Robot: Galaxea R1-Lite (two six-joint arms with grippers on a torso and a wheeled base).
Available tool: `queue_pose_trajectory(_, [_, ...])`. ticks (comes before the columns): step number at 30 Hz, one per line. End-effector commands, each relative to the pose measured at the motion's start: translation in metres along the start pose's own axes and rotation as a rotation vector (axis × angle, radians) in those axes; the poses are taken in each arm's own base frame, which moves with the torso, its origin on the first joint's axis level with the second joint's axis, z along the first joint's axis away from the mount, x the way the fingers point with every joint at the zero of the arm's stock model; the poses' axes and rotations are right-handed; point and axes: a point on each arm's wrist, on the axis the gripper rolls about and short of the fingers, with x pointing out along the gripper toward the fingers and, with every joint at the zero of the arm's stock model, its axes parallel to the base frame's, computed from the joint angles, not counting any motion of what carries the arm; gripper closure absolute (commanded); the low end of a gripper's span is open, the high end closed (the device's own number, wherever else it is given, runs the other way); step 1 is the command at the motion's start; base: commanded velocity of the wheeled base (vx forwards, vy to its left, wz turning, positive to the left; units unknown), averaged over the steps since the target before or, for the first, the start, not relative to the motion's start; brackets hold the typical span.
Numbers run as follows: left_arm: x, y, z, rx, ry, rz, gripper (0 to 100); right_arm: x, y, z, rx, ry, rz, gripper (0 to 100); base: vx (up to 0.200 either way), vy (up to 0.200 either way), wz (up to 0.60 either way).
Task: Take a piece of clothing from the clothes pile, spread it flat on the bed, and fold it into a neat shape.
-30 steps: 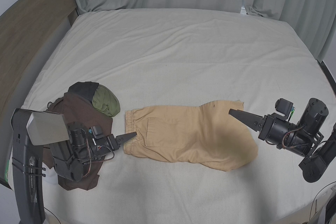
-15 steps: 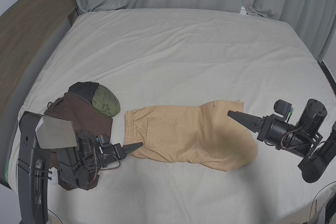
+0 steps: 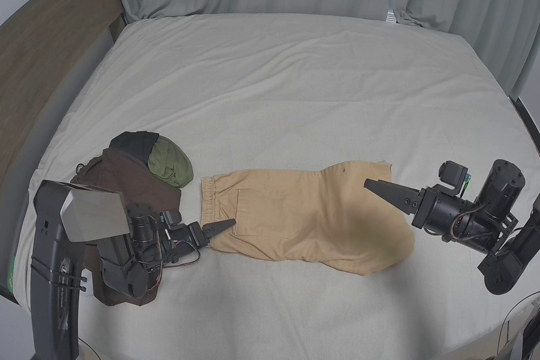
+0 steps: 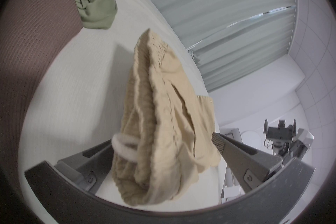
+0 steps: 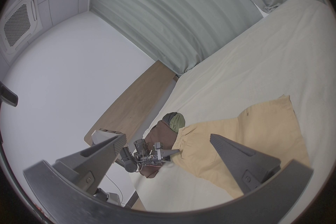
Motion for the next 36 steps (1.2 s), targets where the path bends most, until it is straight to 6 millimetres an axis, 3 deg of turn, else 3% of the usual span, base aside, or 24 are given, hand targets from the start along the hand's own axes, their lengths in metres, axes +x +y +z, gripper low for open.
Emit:
queue_pose_trajectory(1, [0.006, -0.003, 0.009, -0.009, -0.043, -0.007, 0, 0.001, -0.001, -0.001, 0.003, 0.006, -0.002, 0, 0.0, 0.0, 0.0])
queue_pose_trajectory(14, [0.016, -0.007, 0.012, -0.036, -0.058, -0.031, 0, 0.002, -0.003, -0.004, 0.007, 0.015, -0.006, 0, 0.0, 0.0, 0.0])
queue_pose_trajectory(15, [0.016, -0.008, 0.012, -0.034, -0.06, -0.033, 100, 0.002, -0.004, -0.005, 0.009, 0.018, -0.008, 0, 0.0, 0.0, 0.0])
queue_pose_trajectory(36, [0.014, -0.003, 0.014, -0.001, -0.069, -0.019, 100, 0.002, -0.006, -0.009, -0.001, 0.033, -0.016, 0, 0.0, 0.0, 0.0])
